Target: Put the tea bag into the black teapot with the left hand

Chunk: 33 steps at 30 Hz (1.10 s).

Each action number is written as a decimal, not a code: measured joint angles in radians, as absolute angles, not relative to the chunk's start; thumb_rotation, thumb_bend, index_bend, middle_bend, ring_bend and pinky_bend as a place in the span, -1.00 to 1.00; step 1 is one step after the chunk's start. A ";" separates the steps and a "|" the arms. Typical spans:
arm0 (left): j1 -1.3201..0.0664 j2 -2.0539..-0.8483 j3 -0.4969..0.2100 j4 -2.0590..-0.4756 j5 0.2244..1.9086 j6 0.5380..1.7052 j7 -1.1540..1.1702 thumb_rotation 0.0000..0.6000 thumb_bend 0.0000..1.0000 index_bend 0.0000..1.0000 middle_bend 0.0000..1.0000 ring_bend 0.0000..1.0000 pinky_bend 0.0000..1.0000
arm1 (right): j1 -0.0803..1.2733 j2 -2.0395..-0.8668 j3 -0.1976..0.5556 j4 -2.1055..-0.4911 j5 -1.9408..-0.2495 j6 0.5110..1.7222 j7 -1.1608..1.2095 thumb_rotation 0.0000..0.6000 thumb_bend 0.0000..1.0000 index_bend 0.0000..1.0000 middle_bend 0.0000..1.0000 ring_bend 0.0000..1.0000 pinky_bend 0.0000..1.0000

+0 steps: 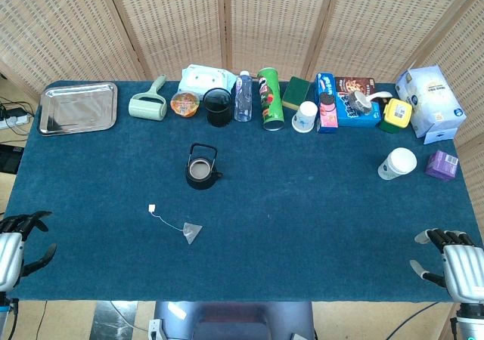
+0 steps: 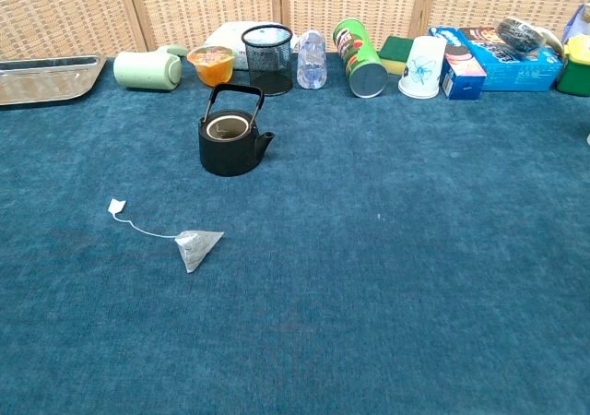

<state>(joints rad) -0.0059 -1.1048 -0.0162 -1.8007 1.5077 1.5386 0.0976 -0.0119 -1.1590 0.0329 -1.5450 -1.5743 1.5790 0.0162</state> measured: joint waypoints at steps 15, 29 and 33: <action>-0.007 -1.097 -0.015 -1.802 1.521 1.545 0.096 1.00 -0.33 -0.47 -0.12 -0.48 -0.61 | -0.020 -1.159 0.030 -1.545 -1.580 1.596 0.021 1.00 -0.58 -0.11 -0.07 -0.10 -0.34; -0.113 -1.043 -0.046 -1.814 1.563 1.436 0.191 1.00 -0.33 -0.46 -0.12 -0.48 -0.48 | -0.035 -1.158 0.027 -1.542 -1.578 1.613 0.027 1.00 -0.58 -0.11 -0.07 -0.10 -0.32; -0.163 -1.030 -0.055 -1.823 1.573 1.372 0.229 1.00 -0.33 -0.46 -0.12 -0.48 -0.37 | -0.040 -1.155 0.027 -1.543 -1.577 1.621 0.028 1.00 -0.58 -0.11 -0.07 -0.10 -0.31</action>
